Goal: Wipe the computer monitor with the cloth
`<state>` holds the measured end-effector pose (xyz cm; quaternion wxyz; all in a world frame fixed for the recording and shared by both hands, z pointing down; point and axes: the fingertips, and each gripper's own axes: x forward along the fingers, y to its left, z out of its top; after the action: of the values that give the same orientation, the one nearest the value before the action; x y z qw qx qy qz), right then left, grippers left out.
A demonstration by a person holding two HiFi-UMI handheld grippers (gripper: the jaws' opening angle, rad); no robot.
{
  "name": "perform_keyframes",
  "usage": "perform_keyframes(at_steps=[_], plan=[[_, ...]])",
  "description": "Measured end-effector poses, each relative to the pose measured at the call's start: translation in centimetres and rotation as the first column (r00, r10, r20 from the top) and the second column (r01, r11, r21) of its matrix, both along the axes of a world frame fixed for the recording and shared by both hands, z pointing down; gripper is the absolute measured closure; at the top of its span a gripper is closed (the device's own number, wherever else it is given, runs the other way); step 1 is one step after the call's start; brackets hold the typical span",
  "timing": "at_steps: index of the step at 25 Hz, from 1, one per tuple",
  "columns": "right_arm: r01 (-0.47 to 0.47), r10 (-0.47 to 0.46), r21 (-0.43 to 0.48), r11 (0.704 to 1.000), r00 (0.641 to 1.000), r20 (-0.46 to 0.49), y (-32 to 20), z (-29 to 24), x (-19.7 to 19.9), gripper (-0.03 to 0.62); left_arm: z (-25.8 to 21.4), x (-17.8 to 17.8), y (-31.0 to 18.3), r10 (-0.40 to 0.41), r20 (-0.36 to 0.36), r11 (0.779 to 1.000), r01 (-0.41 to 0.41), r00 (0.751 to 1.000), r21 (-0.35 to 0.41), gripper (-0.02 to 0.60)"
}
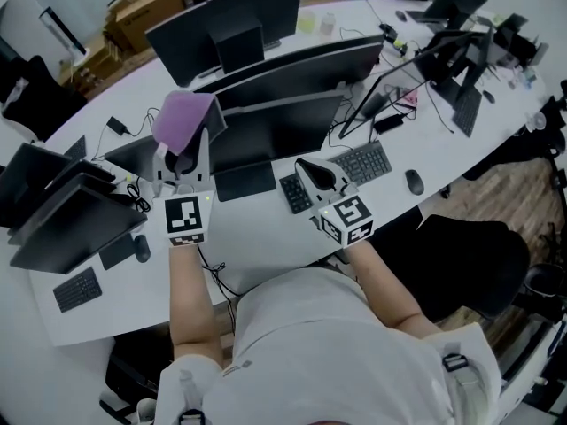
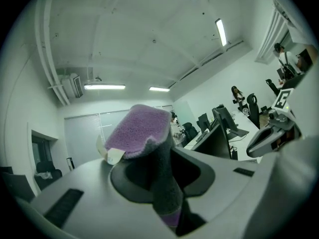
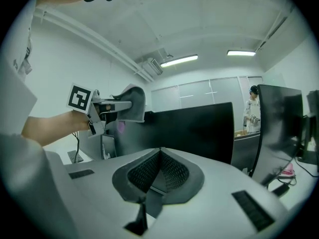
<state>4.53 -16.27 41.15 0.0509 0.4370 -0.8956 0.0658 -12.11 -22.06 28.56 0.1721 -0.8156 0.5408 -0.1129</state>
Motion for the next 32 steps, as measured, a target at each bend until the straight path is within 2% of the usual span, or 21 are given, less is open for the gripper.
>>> perform_keyframes(at_steps=[6,12,16,24,32], plan=[[-0.04,0.04,-0.013,0.999,0.999,-0.006,0.4,0.5,1.1,0.585,1.8,1.5,-1.5,0.032,0.034,0.998,-0.03,0.999,-0.054,0.486],[-0.065,0.064,-0.028,0.998,0.998,-0.02,1.3,1.1,2.1,0.585,2.3,2.4,-2.2,0.057,-0.03,0.994,-0.06,0.998,-0.091,0.486],[-0.081,0.081,-0.033,0.996,0.996,-0.023,1.8,1.3,2.8,0.585,2.5,3.4,-2.2,0.078,-0.031,0.992,-0.08,0.996,-0.097,0.486],[-0.115,0.114,-0.037,0.993,0.993,-0.026,2.8,1.5,4.9,0.585,2.9,7.2,-2.4,0.127,0.002,0.987,-0.126,0.992,-0.104,0.486],[-0.157,0.156,-0.042,0.987,0.987,-0.029,3.6,1.7,7.9,0.585,3.6,11.4,-2.7,0.177,-0.012,0.975,-0.177,0.984,-0.135,0.486]])
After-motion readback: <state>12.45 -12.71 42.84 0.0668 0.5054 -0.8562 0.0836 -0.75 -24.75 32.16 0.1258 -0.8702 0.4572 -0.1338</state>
